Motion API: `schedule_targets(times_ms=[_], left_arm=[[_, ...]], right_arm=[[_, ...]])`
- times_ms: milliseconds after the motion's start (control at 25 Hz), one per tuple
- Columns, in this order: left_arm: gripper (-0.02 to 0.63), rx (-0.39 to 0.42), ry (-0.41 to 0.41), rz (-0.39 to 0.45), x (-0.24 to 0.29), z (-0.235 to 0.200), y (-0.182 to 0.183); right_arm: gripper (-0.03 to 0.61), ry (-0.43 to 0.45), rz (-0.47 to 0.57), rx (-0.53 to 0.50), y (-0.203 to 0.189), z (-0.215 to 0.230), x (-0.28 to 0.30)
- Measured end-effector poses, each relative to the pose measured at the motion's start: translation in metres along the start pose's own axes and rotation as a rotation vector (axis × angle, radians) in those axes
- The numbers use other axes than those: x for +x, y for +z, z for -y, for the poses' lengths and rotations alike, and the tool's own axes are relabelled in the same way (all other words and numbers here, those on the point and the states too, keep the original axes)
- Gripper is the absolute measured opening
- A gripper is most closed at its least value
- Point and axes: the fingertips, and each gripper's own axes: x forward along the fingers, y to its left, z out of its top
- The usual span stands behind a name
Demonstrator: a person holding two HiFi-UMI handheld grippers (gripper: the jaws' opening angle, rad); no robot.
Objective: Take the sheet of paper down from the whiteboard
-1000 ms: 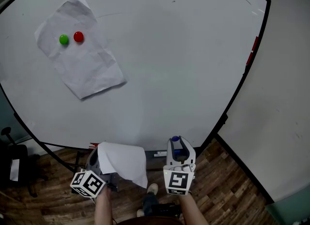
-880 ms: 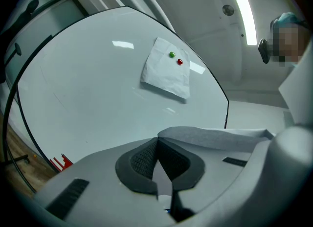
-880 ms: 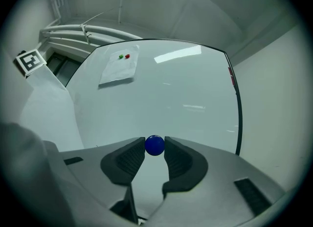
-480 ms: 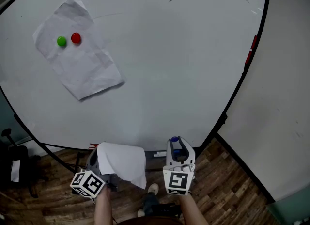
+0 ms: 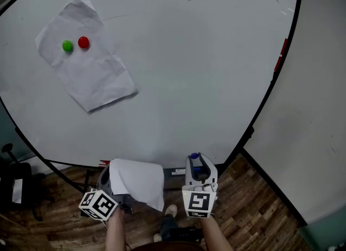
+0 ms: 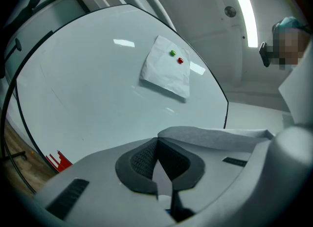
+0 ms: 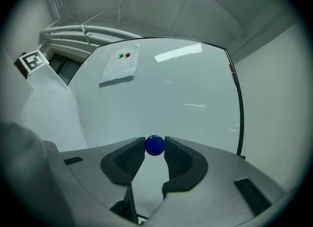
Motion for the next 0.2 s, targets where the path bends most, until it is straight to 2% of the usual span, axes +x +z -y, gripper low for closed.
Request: schedule_targets(times_ms=[200], left_arm=[[0.023,0.002,-0.004,-0.001,0.0027,0.0014,0.001]], right_arm=[[0.135,0.0,-0.008,-0.005,-0.0025,0.0007,0.0009]])
